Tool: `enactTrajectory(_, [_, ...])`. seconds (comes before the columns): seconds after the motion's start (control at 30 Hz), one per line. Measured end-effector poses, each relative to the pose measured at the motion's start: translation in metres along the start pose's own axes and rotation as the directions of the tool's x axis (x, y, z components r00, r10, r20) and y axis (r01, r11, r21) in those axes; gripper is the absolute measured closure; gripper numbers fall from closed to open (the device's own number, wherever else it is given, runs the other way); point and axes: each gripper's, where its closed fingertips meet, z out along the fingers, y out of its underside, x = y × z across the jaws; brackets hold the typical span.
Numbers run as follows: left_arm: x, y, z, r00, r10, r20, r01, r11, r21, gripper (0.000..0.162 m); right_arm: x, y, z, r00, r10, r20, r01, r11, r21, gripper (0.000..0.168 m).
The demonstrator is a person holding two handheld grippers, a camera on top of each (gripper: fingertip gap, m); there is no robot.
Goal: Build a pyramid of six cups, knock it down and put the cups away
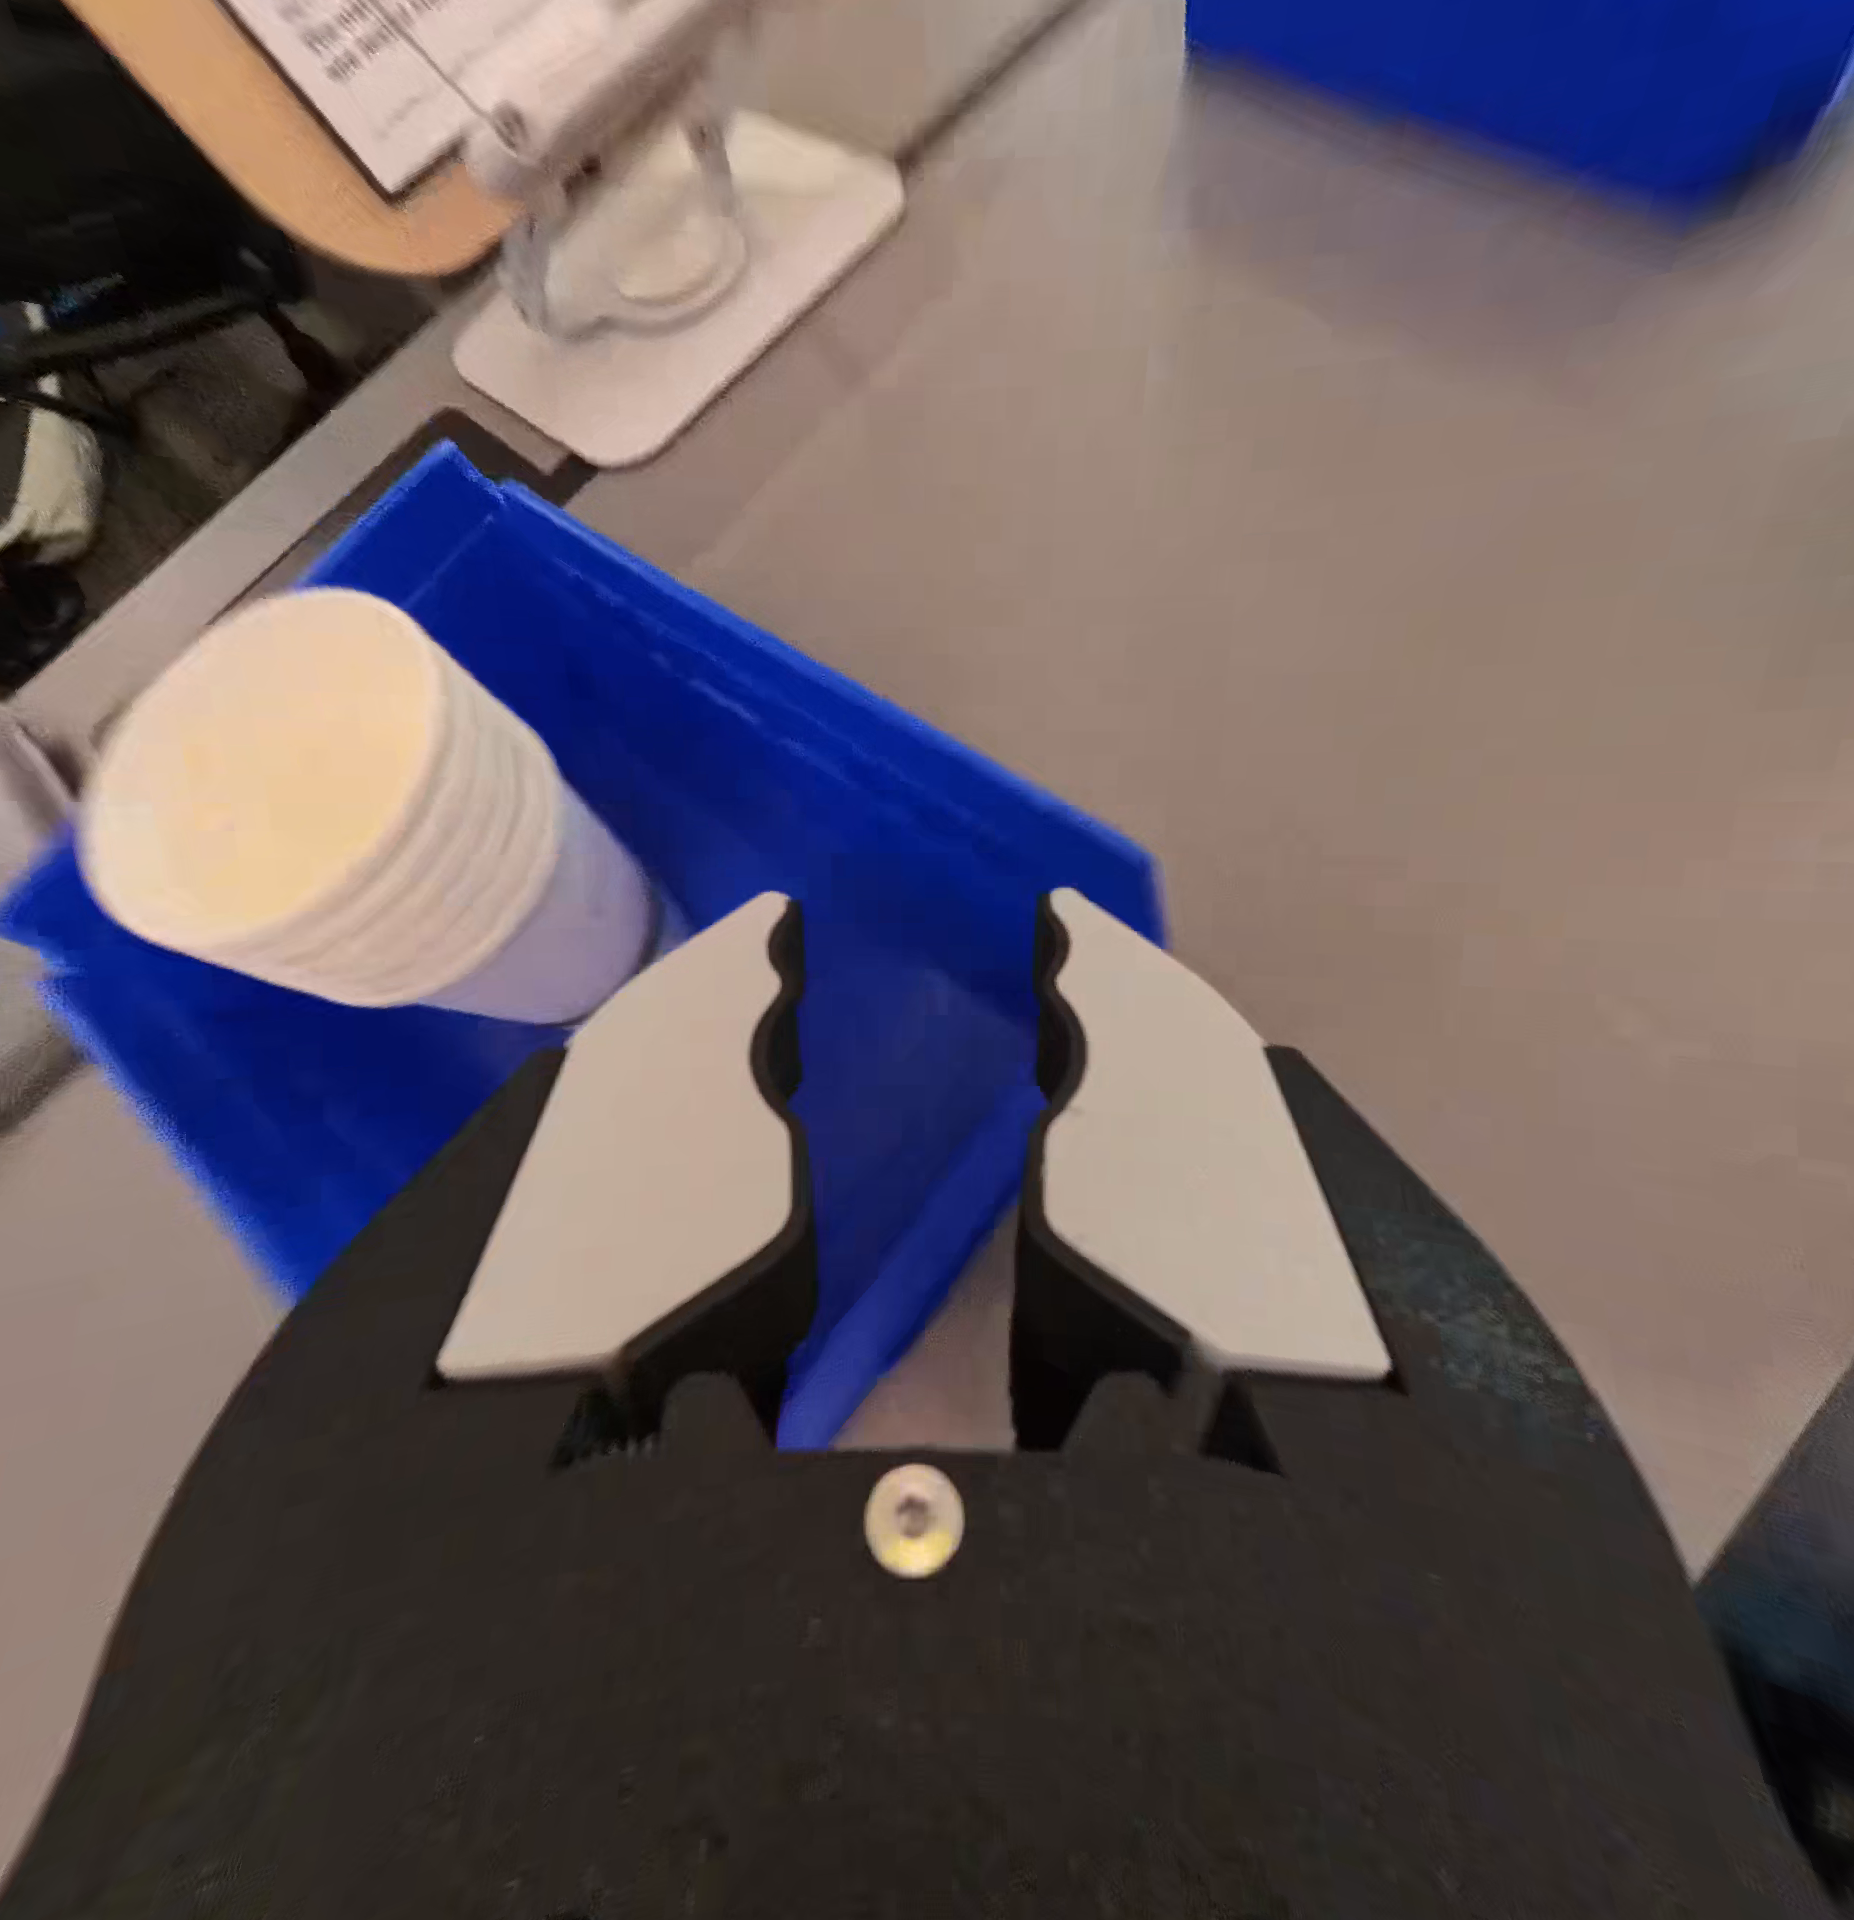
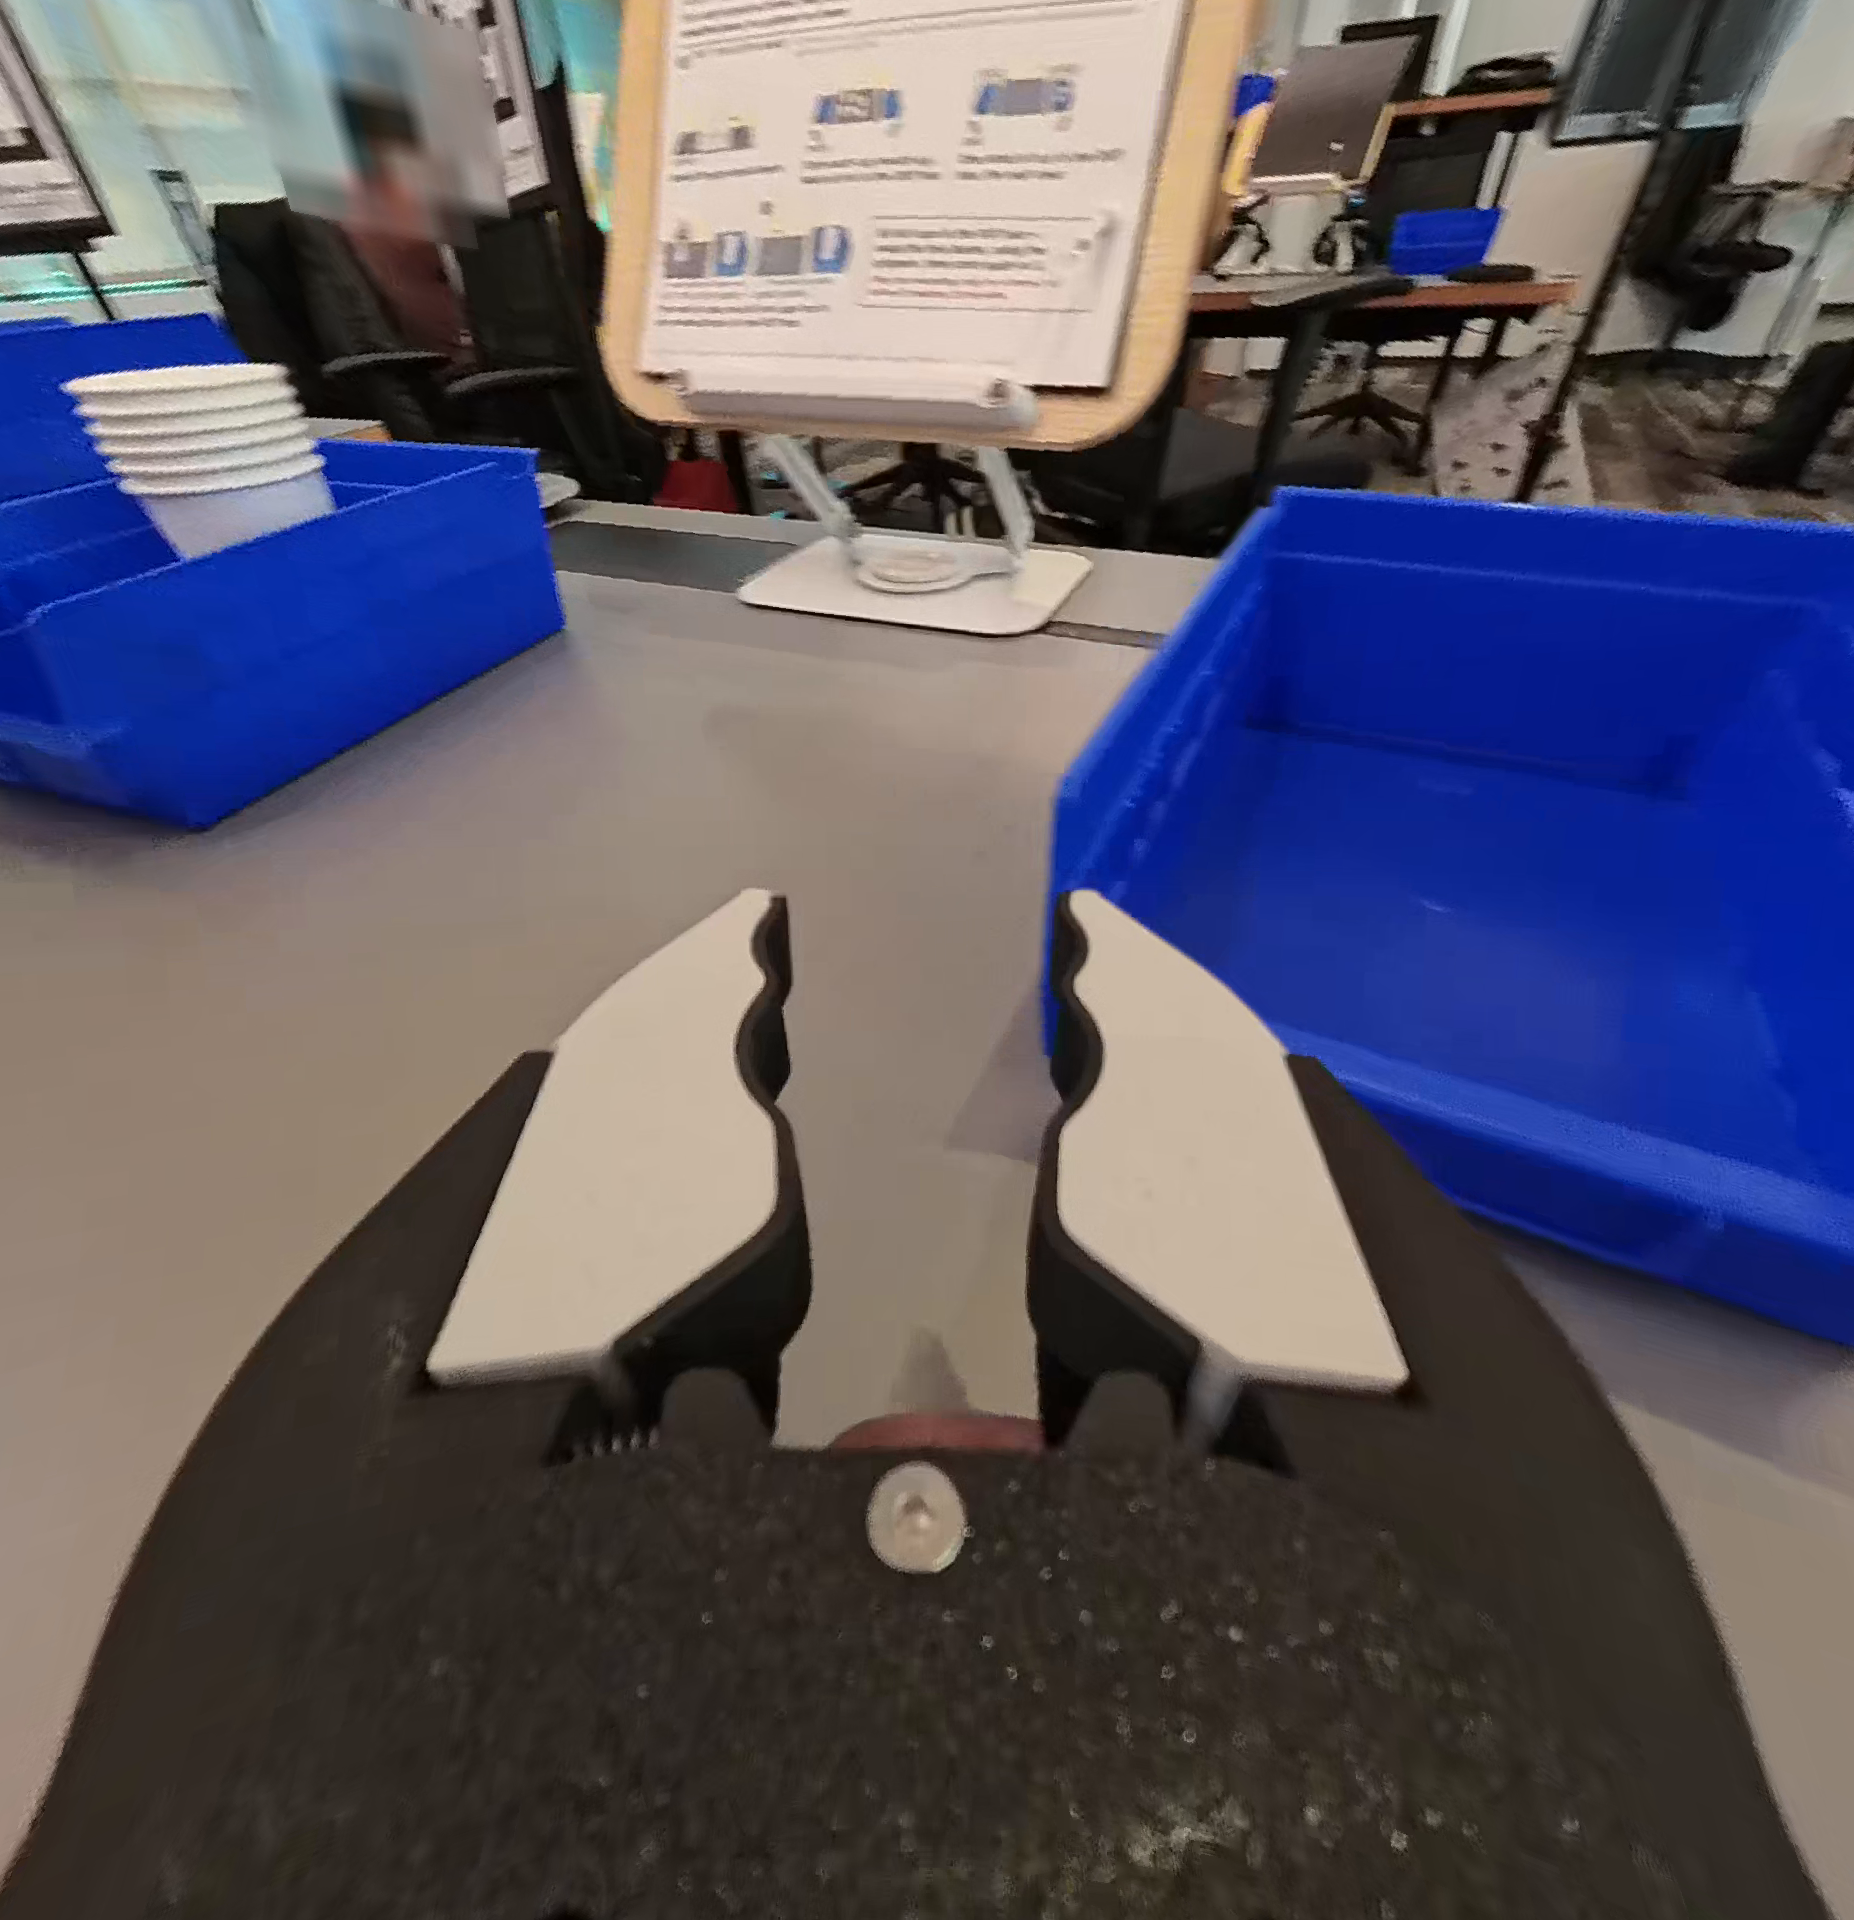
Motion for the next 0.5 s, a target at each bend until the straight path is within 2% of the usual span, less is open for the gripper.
enactTrajectory(0.07, [-0.038, -0.009, -0.002, 0.994, 0.103, 0.031, -0.098, 0.987, -0.124, 0.130, -0.018, 0.004, 0.006, 0.998, -0.031, 0.051, 0.032, 0.999, -0.023, 0.121])
enactTrajectory(0.13, [-0.063, -0.017, 0.002, 0.987, 0.159, 0.002, -0.156, 0.967, -0.200, 0.133, -0.036, 0.003, 0.008, 0.995, -0.056, 0.084, 0.058, 0.998, -0.020, 0.121])
enactTrajectory(0.27, [-0.094, -0.010, 0.021, 0.984, 0.165, -0.070, -0.179, 0.922, -0.344, 0.135, -0.069, 0.001, 0.009, 0.983, -0.104, 0.151, 0.106, 0.994, -0.005, 0.122])
enactTrajectory(0.4, [-0.107, 0.001, 0.037, 0.985, 0.137, -0.109, -0.170, 0.901, -0.400, 0.142, -0.081, 0.007, 0.014, 0.974, -0.141, 0.175, 0.146, 0.989, -0.019, 0.123])
enactTrajectory(0.5, [-0.109, -0.001, 0.041, 0.987, 0.091, -0.136, -0.134, 0.923, -0.361, 0.148, -0.080, 0.011, 0.017, 0.974, -0.128, 0.185, 0.136, 0.990, -0.033, 0.123])
